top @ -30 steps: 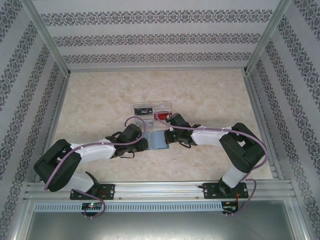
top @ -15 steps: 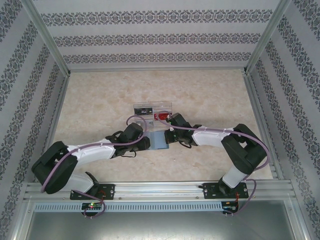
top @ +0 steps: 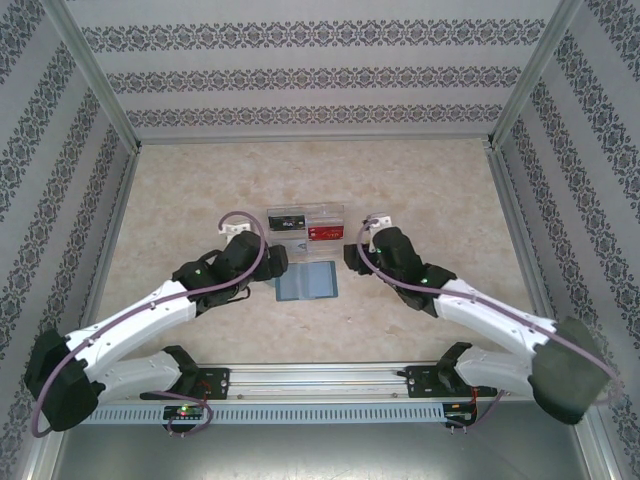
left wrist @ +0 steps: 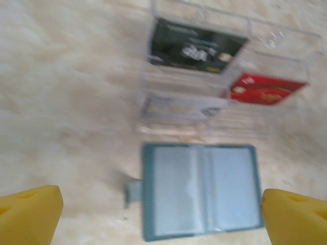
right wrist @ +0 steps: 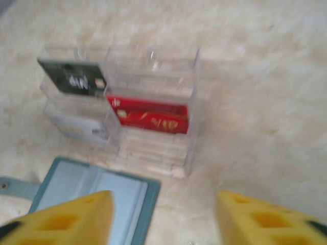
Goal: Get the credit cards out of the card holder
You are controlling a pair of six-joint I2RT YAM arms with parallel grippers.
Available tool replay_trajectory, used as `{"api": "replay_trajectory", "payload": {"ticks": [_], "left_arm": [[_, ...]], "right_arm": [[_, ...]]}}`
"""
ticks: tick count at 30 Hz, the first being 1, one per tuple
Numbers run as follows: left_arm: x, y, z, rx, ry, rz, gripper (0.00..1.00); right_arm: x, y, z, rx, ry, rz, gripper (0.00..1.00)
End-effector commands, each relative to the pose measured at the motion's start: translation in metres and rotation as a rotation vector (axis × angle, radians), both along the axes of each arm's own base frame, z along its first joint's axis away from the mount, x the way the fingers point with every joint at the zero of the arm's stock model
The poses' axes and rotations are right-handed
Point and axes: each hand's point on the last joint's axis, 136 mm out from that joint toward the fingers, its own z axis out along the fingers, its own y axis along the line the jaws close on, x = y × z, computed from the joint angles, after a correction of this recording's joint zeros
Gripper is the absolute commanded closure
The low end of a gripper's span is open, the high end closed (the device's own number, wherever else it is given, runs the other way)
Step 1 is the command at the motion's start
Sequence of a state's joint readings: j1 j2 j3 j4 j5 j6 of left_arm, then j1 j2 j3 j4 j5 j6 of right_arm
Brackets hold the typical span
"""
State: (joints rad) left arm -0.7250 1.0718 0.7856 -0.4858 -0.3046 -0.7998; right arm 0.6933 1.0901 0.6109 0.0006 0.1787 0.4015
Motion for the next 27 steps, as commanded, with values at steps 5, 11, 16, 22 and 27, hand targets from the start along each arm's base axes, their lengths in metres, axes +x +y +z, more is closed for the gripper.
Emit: {"api": "replay_trajectory", "payload": {"ticks": [5,11,16,22,27], "left_arm": [[0.003,0.089,0.042,0.3,-0.203,0.257,0.0],[0.012,0.134,0.053,0.401,-0.277,0.338,0.0],[0.03,0.157,0.041,0.41,-0.317,0.389,0.0],[0.07,0.176,0.041,0.626,-0.313,0.296,0.0],[0.092,0.212,-0.012,0.615,-0.185,0.343,0.01]], "right_arm": [[0.005,-0.07,0.043,-0.08,-0.226,-0.235,0.02],[0.011,-0.115,0.045,-0.208,-0.316,-0.362,0.02],[0.022,-0.133,0.027,-0.295,-0.324,-0.377,0.02],[0.048,-0.173,0.012,-0.302,-0.261,-0.498,0.02],[0.069,-0.198,-0.005,-0.347,-0.235,-0.558,0.02]]}}
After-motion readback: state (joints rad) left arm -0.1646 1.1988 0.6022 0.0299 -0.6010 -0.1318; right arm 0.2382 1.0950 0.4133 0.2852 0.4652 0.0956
